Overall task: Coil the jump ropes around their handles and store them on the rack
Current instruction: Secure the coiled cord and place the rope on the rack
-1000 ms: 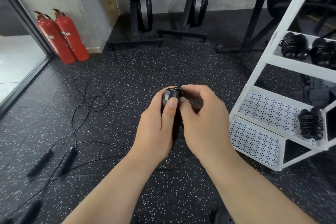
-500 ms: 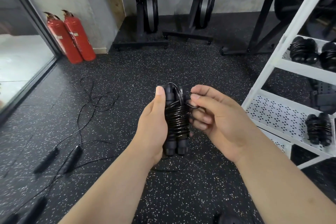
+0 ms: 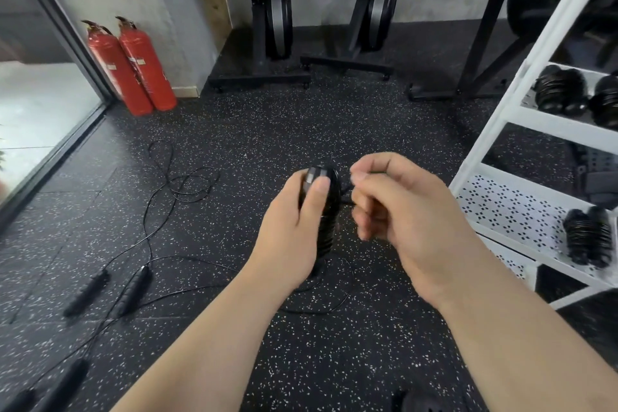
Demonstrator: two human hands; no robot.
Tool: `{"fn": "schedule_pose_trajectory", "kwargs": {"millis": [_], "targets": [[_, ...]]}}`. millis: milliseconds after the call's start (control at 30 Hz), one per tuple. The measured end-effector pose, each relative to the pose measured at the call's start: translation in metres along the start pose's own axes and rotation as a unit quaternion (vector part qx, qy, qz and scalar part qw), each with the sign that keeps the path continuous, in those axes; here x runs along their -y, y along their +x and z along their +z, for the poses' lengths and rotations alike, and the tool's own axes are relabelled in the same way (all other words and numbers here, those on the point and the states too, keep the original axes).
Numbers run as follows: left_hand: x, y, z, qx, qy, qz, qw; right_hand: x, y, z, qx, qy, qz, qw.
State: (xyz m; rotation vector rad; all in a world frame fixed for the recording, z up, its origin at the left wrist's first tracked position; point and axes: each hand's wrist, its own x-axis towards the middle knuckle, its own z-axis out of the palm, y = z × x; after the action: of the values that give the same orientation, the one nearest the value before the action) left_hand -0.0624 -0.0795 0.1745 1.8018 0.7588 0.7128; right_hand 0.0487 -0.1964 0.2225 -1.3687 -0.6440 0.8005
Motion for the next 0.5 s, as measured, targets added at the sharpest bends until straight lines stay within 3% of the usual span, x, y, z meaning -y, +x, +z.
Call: {"fn": "schedule_pose_trajectory", "kwargs": {"millis": [100,233,300,400,500], "targets": [[0.000,-0.002,0.005,0.012,0.053,0.011,0.998,-0.003,-0.005,0.005,-0.032,-0.085,-0.066,0.994],[-0.007,-0.005,0.009,0.046,0.038,0.006,0.998,-0.008,0.009,-0.014,-0.118,0.058,0.021,0.991],[-0.014,-0.008,0.013,0.060,-0.055,-0.012,0.997,-0.010,0.016,-0.019,-0.137,0.124,0.068,0.980],[-0.028,-0.013,0.017,0.095,-0.221,-0.107,0.965,-0.015,0.022,-0.021,-0.126,0.187,0.123,0.967],[-0.023,-0.012,0.019,0.101,-0.283,-0.204,0.932,-0.020,0.024,-0.026,-0.112,0.168,0.115,0.973]]}}
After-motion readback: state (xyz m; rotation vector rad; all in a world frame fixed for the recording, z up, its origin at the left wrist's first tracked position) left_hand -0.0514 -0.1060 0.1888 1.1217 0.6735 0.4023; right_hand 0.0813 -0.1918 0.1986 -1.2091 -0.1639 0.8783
